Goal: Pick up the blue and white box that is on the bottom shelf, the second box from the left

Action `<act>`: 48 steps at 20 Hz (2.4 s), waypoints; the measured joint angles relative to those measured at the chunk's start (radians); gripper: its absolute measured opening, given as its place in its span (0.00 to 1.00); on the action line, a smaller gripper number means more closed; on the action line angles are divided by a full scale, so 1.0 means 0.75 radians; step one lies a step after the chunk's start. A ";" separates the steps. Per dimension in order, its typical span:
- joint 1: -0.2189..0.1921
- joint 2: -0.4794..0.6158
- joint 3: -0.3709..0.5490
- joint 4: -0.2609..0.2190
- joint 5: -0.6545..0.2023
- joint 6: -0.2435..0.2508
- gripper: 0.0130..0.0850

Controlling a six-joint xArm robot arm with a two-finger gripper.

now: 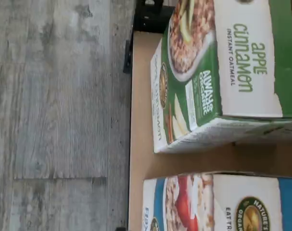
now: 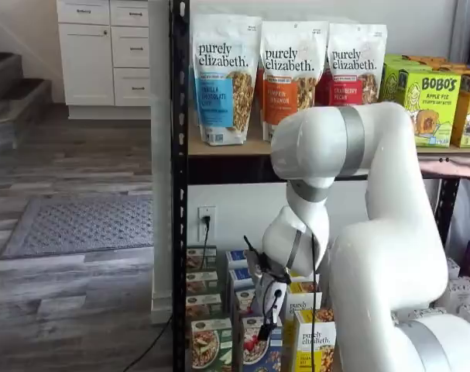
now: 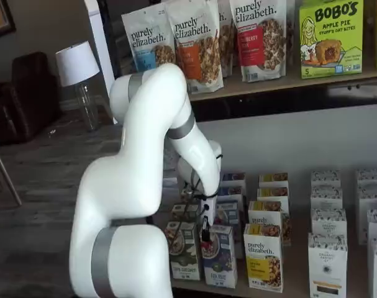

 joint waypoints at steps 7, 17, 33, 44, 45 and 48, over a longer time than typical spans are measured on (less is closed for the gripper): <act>0.010 0.059 -0.066 0.017 -0.002 -0.004 1.00; 0.017 0.122 -0.139 0.030 -0.004 -0.007 1.00; -0.004 0.180 -0.210 -0.123 0.015 0.112 1.00; -0.011 0.202 -0.232 -0.360 0.070 0.315 1.00; -0.011 0.203 -0.231 -0.364 0.071 0.318 1.00; -0.009 0.204 -0.221 -0.352 0.055 0.308 1.00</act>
